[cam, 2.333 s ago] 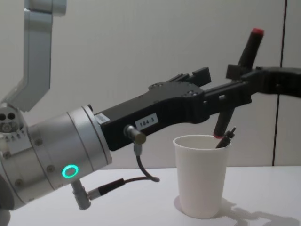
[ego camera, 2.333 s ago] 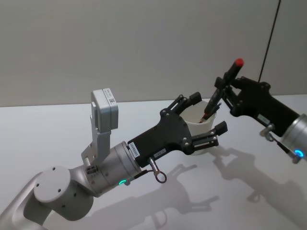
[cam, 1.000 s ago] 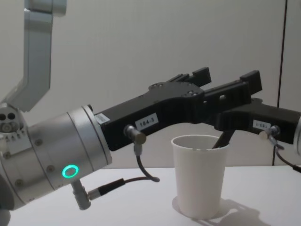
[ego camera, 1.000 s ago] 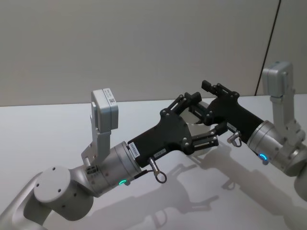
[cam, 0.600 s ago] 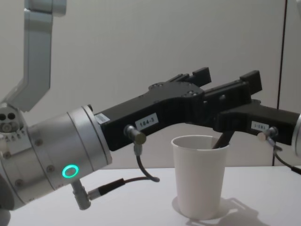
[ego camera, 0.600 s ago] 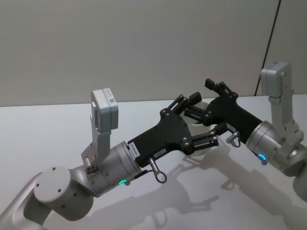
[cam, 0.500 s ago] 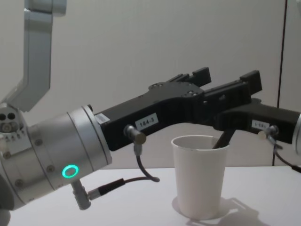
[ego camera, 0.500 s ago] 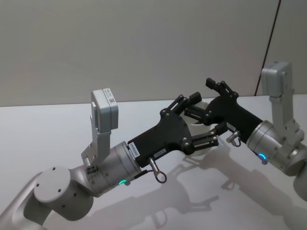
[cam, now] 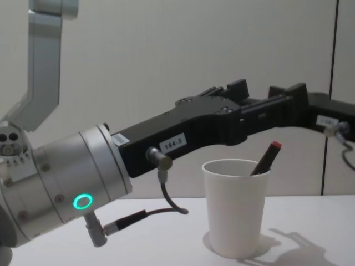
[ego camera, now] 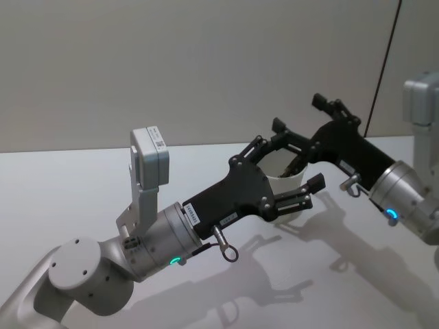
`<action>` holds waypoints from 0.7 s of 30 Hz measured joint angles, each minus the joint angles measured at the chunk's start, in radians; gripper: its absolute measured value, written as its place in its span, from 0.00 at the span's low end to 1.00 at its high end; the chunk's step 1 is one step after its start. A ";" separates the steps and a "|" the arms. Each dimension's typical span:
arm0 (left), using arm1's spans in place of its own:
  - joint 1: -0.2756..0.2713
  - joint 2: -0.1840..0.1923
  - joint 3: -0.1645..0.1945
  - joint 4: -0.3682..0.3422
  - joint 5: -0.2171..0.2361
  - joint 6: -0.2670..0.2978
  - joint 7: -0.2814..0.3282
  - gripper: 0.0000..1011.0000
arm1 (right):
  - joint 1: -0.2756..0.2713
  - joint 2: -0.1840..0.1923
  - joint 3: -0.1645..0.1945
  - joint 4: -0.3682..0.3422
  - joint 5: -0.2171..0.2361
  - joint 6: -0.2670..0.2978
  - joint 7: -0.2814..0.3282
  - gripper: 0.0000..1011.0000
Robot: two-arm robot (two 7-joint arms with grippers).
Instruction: Place the pen into the pen holder.
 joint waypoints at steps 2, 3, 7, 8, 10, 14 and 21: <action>0.000 0.000 0.000 0.000 0.000 0.000 0.000 0.99 | -0.005 0.007 0.006 -0.011 0.006 0.000 -0.011 0.99; 0.000 0.000 0.000 0.000 0.000 0.000 0.000 0.99 | -0.007 0.010 0.008 -0.016 0.008 0.000 -0.015 0.99; 0.000 0.000 0.000 0.000 0.000 0.000 0.000 0.99 | -0.017 0.025 0.019 -0.033 0.015 0.002 -0.039 0.99; 0.000 0.000 0.000 0.000 0.000 0.000 0.000 0.99 | -0.020 0.028 0.021 -0.037 0.016 0.003 -0.044 0.99; 0.000 0.000 0.000 0.000 0.000 0.000 0.000 0.99 | -0.027 0.037 0.027 -0.047 0.019 0.004 -0.062 0.99; 0.000 0.000 0.000 0.000 0.000 0.000 0.000 0.99 | -0.043 0.056 0.040 -0.066 0.022 0.006 -0.095 0.99; 0.000 0.000 0.000 0.000 0.002 0.000 0.001 0.99 | -0.071 0.086 0.061 -0.097 0.027 0.006 -0.155 0.99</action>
